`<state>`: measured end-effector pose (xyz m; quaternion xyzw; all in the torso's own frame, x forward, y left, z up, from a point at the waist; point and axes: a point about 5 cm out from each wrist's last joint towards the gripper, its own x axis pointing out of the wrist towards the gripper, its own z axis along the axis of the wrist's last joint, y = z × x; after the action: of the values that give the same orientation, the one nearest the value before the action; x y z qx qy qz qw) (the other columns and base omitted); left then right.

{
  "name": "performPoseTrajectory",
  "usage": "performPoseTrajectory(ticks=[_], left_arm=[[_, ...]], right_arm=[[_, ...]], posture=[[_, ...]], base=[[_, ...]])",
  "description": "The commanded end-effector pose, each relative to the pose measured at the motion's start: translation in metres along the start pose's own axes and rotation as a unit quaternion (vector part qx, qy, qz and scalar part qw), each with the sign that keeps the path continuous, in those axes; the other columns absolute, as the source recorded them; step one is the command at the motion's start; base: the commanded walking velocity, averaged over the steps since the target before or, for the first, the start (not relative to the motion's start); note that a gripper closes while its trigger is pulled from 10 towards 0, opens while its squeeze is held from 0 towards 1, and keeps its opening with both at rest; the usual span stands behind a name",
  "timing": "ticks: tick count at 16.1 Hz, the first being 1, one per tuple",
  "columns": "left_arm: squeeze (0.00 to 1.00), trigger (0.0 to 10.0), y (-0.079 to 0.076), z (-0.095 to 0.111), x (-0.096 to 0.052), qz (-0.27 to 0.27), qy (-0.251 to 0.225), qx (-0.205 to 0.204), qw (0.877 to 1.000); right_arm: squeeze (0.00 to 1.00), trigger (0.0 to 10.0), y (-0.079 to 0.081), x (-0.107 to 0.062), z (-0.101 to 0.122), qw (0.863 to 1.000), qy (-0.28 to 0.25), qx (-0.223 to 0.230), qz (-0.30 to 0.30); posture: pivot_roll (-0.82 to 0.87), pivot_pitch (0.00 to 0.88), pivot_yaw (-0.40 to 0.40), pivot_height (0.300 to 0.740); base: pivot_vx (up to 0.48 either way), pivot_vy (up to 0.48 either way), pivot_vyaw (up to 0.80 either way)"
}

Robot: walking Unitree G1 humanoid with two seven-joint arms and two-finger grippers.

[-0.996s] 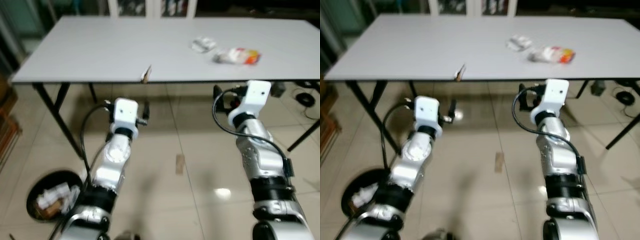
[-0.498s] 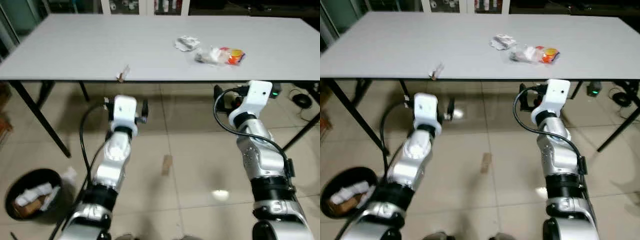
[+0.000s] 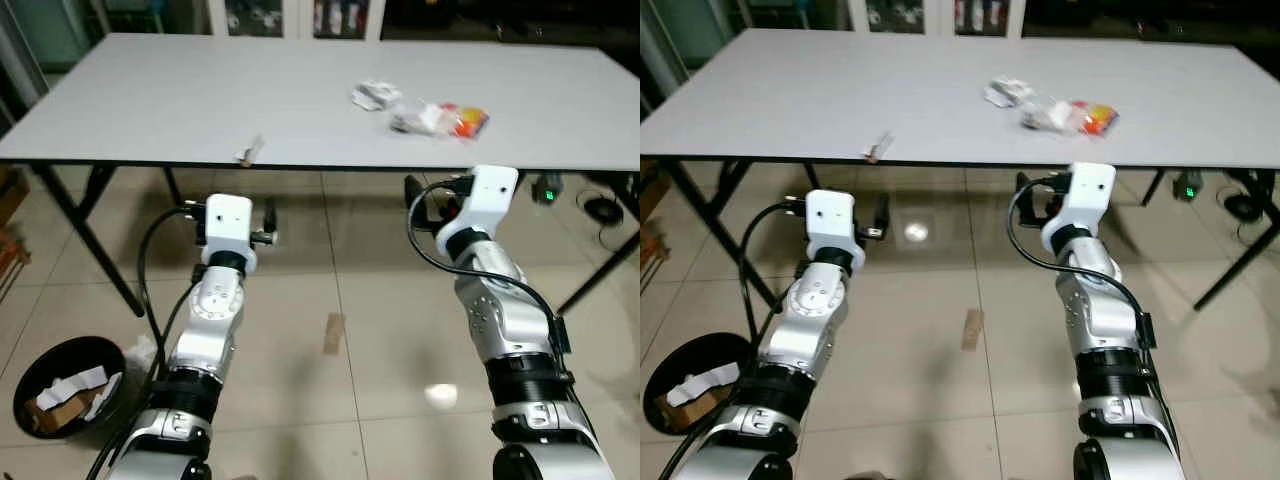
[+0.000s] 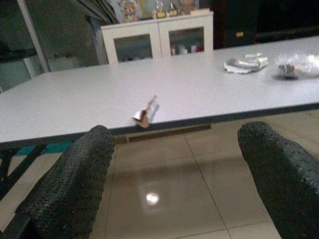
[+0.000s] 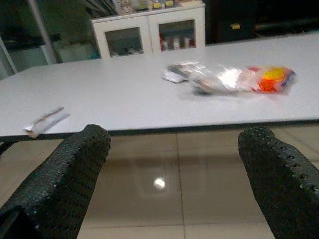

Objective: Picking trash to rubbish bin

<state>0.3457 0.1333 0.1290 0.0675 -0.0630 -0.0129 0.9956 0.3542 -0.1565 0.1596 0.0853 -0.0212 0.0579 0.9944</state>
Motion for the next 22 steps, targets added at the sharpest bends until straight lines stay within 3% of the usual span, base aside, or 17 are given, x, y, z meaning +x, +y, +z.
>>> performPoseTrajectory(ticks=[1,22], left_arm=[[0.0,10.0,-0.0065,0.0025,0.0008,-0.008,-0.003,-0.003,1.0],[0.0,10.0,-0.0069,0.0048,0.0023,-0.011,-0.007,0.003,1.0]], right_arm=[[0.0,10.0,-0.0041,-0.0002,0.0038,1.0,-0.002,-0.001,-0.005],[0.0,10.0,-0.0035,-0.0013,0.0005,1.0,0.005,0.0,-0.001]], posture=[[-0.04,0.069,-0.015,0.74],[-0.04,0.071,-0.012,0.74]], base=[[0.454,0.0,0.0],[0.451,0.0,0.0]])
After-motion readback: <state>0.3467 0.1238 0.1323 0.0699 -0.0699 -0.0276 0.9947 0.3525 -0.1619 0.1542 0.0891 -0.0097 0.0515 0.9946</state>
